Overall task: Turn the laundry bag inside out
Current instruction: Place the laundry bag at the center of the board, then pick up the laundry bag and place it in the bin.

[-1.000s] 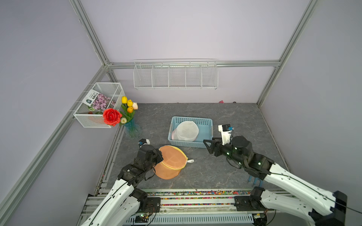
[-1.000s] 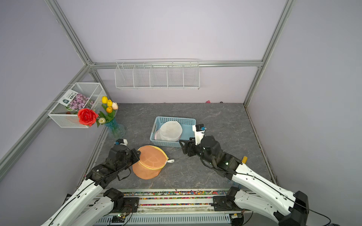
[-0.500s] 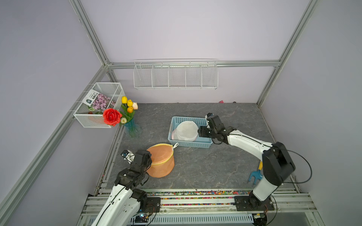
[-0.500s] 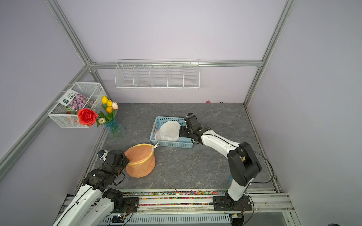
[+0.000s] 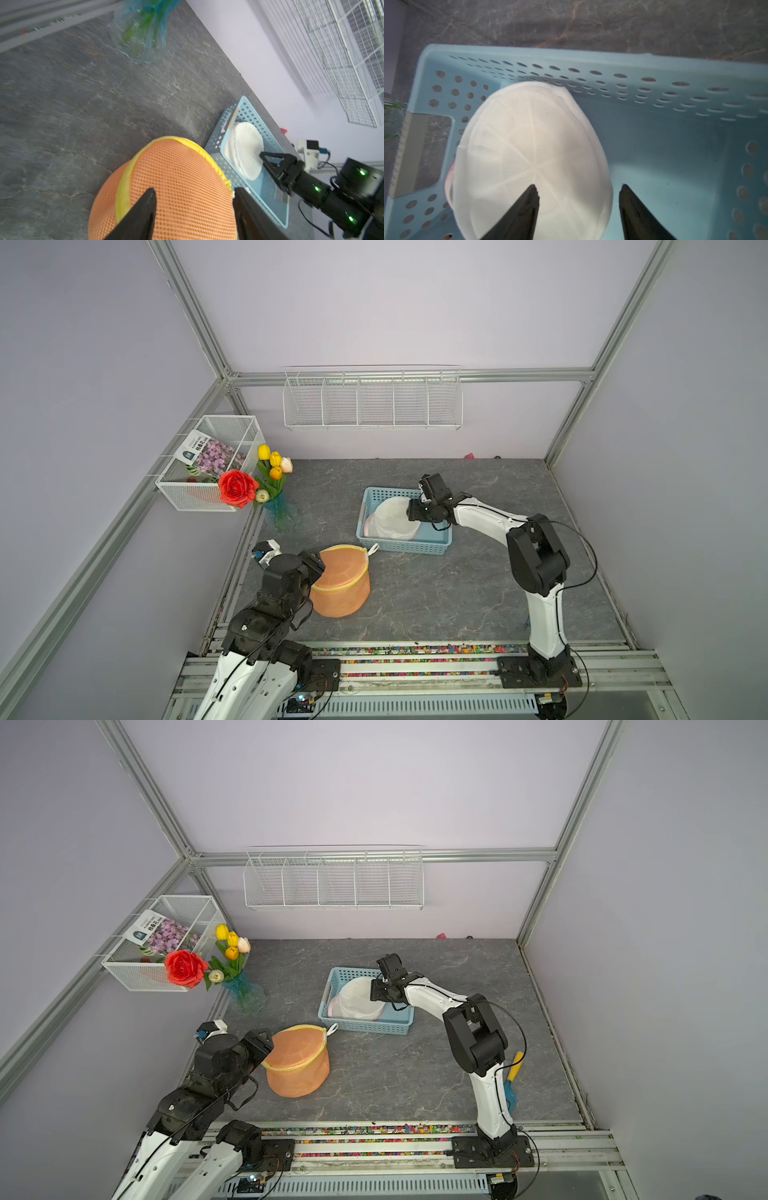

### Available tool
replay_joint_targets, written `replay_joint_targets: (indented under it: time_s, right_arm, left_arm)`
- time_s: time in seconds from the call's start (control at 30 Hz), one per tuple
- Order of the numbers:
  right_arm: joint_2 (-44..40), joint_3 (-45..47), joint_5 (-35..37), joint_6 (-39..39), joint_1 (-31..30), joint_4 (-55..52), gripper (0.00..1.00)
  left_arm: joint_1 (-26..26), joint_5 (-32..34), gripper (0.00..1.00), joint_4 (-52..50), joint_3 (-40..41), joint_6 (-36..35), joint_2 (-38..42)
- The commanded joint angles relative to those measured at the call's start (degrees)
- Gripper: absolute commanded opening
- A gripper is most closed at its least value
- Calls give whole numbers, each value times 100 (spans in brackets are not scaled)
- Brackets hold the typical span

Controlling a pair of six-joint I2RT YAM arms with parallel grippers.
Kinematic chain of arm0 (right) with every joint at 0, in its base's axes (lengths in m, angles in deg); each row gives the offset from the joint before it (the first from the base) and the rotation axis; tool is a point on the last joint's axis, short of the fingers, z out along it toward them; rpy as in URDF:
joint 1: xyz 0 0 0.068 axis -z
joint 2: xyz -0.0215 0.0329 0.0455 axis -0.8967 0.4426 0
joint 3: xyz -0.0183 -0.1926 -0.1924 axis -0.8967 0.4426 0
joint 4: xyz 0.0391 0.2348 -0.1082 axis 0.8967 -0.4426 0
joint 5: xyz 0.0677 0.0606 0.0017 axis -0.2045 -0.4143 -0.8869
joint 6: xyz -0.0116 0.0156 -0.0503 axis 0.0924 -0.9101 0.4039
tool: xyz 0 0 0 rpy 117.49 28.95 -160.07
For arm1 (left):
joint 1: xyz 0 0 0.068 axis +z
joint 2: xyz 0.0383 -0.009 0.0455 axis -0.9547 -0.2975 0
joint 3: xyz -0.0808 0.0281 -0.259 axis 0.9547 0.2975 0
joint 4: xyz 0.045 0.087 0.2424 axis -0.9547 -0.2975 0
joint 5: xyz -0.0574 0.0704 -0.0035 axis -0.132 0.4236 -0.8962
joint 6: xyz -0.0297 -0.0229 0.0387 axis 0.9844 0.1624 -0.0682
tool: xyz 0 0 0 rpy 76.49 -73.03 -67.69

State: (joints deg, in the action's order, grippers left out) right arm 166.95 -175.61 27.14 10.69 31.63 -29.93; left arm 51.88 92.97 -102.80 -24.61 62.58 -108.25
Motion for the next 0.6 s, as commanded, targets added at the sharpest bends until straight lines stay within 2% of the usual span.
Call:
replay_joint_targets:
  time_s: [0.0, 0.07, 0.13, 0.2, 0.27, 0.3, 0.57]
  right_arm:
    - [212, -142, 50, -21, 72, -192, 65]
    - [354, -249, -192, 3, 81, -119, 63]
    - [409, -290, -382, 9, 87, -16, 53]
    - [397, -317, -493, 27, 89, 99, 35]
    - [306, -379, -482, 46, 90, 84, 6]
    - [224, -384, -446, 61, 90, 97, 0]
    - [-1191, -444, 90, 289, 59, -328, 0]
  left_arm:
    - [29, -741, 62, 326, 32, -354, -144]
    - [33, -899, 62, 376, 69, -394, -238]
    - [31, -1039, 62, 467, 91, -486, -271]
    - [33, -1129, 62, 514, 75, -553, -280]
    - [29, -1181, 62, 503, 27, -610, -281]
    - [31, -1246, 62, 538, 6, -653, -283]
    - [18, -2113, 62, 1065, -123, -867, -664]
